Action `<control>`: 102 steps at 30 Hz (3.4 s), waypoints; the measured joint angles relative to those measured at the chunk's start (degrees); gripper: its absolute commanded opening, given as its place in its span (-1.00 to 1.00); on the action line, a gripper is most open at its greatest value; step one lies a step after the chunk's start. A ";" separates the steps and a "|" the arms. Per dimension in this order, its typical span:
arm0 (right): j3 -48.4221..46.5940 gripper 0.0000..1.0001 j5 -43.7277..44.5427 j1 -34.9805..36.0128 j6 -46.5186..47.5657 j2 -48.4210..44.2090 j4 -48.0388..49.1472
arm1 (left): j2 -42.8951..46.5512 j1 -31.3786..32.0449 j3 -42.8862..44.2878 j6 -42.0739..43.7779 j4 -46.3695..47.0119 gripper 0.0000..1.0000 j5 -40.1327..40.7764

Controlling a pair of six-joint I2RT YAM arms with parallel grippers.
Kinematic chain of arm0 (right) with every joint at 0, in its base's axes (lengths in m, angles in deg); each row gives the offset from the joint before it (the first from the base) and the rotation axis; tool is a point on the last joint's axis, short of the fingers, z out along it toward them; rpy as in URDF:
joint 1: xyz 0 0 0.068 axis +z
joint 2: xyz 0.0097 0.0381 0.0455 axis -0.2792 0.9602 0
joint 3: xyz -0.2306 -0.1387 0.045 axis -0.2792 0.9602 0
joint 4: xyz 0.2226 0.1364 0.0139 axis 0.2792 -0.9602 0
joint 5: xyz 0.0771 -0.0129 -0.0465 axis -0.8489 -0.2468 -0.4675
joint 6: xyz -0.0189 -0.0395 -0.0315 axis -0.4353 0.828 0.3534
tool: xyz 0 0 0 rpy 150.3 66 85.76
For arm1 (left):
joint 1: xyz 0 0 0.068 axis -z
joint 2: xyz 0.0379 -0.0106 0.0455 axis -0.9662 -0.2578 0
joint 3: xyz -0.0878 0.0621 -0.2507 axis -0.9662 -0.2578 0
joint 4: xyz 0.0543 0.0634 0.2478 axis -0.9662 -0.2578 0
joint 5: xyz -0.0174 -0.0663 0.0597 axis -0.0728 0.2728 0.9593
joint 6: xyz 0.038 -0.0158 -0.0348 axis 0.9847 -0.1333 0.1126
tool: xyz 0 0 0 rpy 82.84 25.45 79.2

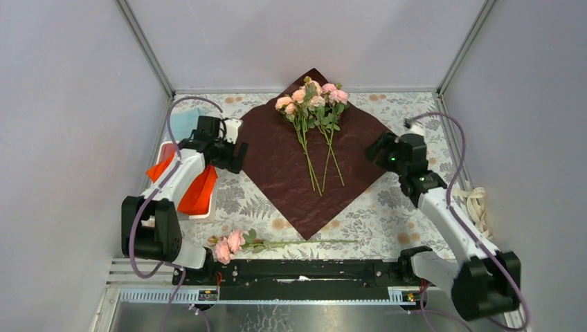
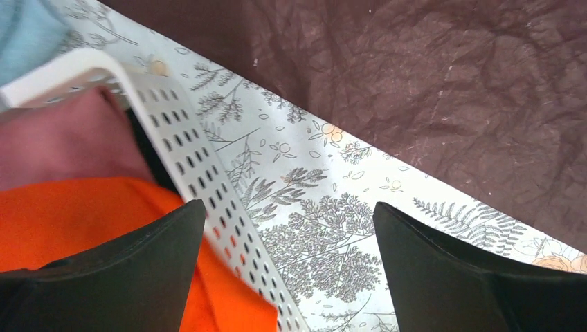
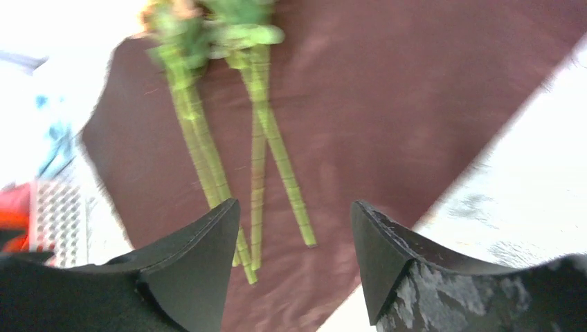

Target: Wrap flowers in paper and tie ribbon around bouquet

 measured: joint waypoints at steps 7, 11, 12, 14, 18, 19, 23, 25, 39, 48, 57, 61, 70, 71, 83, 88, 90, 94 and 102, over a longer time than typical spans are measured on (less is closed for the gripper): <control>-4.28 0.55 -2.99 35.50 21.16 -1.95 6.16 | 5.46 -2.21 0.02 1.68 -1.79 0.97 -0.74; -12.83 0.68 -8.33 55.19 37.70 15.96 4.02 | 4.90 -5.03 0.02 1.55 -3.85 0.97 -1.68; -13.75 0.68 -9.42 58.47 40.70 19.69 2.97 | 4.90 -5.60 0.02 1.51 -4.24 0.97 -1.86; -14.12 0.69 -11.10 62.60 45.11 24.70 0.87 | 4.92 -6.03 0.02 1.46 -4.68 0.97 -2.12; -14.71 0.66 -13.64 65.11 50.66 31.08 -2.62 | 4.96 -5.95 0.00 1.44 -5.01 0.97 -3.61; -15.37 0.61 -13.73 65.31 51.39 32.54 -2.99 | 4.96 -5.95 0.00 1.42 -5.05 0.97 -3.87; -18.25 -0.30 -13.40 65.90 52.98 38.40 -2.95 | 4.96 -5.95 0.00 1.40 -5.18 0.97 -4.46; -19.67 -0.78 -13.16 66.01 53.40 39.28 -2.45 | 4.96 -5.95 0.00 1.40 -5.27 0.97 -4.57; -26.82 -1.00 -23.43 53.18 32.35 23.21 -8.74 | 6.12 -10.29 6.16 1.70 -7.34 0.97 -3.91; -26.38 -1.00 -8.20 26.01 8.20 21.99 7.06 | 4.85 -10.97 13.51 1.57 -7.06 0.97 -2.01; -45.03 0.29 6.43 20.17 3.82 52.04 8.07 | 1.60 -3.15 13.77 1.18 -7.91 0.97 -1.99; -54.36 0.42 5.05 18.05 7.21 58.84 -0.28 | -1.64 1.31 13.84 1.33 -8.02 0.97 -1.79; -43.76 0.34 1.33 14.97 17.75 42.84 -13.64 | -10.36 2.80 13.35 2.95 -9.68 0.95 -1.90; -41.59 0.33 -0.68 15.06 19.32 40.41 -14.78 | -10.97 3.02 13.07 3.21 -9.70 0.95 -2.19; -10.58 0.60 -29.77 41.83 62.79 20.63 -13.49 | -11.65 4.28 10.25 7.69 -13.38 0.96 -12.17; -16.70 0.39 -28.59 37.00 51.98 27.06 -12.00 | -11.61 4.33 8.63 7.34 -13.22 0.91 -12.81; -20.00 0.33 -26.75 31.15 43.36 28.55 -9.31 | -11.61 4.46 8.37 6.19 -12.85 0.87 -12.35; -23.67 0.06 -15.80 20.68 29.07 31.23 -4.35 | -12.57 5.86 10.25 2.47 -10.64 0.76 -8.39; -35.82 -0.36 6.38 16.55 20.35 47.10 -5.29 | -28.83 13.79 31.52 -5.88 -2.38 0.33 0.96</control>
